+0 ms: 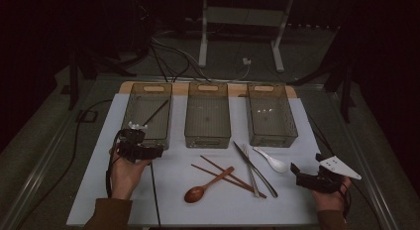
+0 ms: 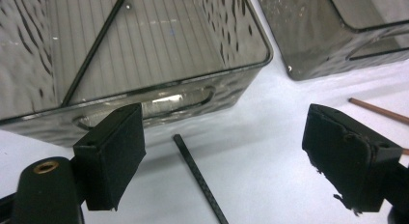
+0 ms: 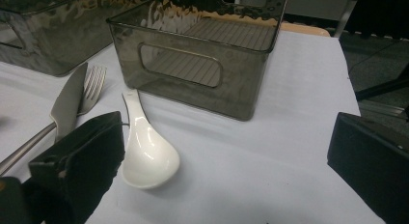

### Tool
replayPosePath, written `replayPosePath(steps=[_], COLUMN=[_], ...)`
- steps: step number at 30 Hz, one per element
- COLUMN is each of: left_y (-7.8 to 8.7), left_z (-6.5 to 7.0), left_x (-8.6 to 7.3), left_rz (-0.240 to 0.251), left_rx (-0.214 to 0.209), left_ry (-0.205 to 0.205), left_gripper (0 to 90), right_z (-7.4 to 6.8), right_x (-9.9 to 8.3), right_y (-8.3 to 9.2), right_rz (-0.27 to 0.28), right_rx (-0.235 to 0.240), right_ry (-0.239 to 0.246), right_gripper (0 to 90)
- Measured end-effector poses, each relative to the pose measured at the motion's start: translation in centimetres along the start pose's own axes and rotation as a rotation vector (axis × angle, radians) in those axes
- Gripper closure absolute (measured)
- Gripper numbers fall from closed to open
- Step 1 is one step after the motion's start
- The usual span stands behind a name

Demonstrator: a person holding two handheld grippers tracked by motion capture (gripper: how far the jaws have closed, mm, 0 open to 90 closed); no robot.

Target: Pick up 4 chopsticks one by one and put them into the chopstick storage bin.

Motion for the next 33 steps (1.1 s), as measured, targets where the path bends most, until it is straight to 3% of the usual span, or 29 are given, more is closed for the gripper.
replayPosePath(steps=[33], left_y=[-2.4], left_z=[1.0], left_x=[-3.7], left_rz=[-0.081], left_rx=[-0.005], left_ry=[-0.004], left_gripper=[17.0], right_z=[-0.1], right_x=[0.0], right_y=[0.0], right_rz=[0.001], right_rx=[-0.003], right_ry=[0.002], right_gripper=[0.0])
Point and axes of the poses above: each handheld gripper's, and its own axes: y roughly backward along the jaws, x roughly out of its top, z roughly to its right, the point moved 7 cm from there along -y, roughly forward along the jaws, and after that the axes turned 4 degrees about x, right-handed, at the moved point
